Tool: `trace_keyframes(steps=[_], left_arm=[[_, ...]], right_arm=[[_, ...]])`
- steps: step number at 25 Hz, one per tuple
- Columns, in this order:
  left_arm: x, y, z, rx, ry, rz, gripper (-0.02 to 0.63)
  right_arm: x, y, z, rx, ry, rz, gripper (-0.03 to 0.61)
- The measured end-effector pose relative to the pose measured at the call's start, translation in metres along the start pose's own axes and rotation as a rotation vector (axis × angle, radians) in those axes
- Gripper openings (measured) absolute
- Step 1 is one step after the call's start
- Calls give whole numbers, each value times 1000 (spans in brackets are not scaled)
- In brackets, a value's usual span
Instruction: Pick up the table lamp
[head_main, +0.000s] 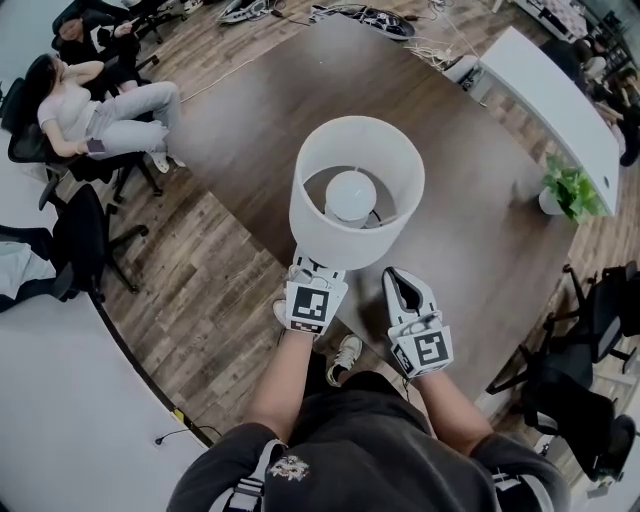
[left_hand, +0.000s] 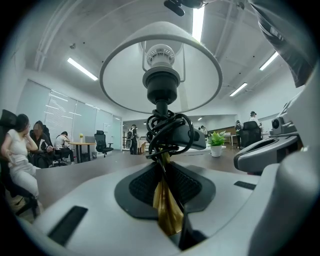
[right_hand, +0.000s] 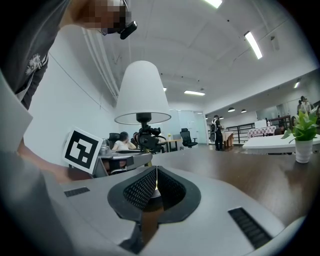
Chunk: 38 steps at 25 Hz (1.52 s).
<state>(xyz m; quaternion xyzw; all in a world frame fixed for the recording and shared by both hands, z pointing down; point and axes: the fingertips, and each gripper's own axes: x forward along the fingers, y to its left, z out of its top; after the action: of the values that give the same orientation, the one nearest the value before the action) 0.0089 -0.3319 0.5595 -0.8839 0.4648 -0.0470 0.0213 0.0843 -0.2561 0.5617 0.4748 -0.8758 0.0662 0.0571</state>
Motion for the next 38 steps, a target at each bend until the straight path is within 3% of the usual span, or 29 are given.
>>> trace_keyframes(steps=[10, 23, 28, 33, 38], left_arm=[[-9, 5, 63, -29, 2, -26, 78], [-17, 31, 149, -76, -61, -50, 78], [-19, 34, 165, -79, -62, -64, 78], [-27, 44, 180, -72, -73, -73, 78], [-28, 48, 188, -73, -87, -72, 78]], right_arm=[[-4, -3, 76, -20, -83, -5, 28], [5, -12, 161, -58, -184, -38, 28], [7, -15, 188, -74, -232, -52, 28], [14, -6, 216, 2, -298, -6, 28], [21, 1, 232, -47, -295, -12, 28]])
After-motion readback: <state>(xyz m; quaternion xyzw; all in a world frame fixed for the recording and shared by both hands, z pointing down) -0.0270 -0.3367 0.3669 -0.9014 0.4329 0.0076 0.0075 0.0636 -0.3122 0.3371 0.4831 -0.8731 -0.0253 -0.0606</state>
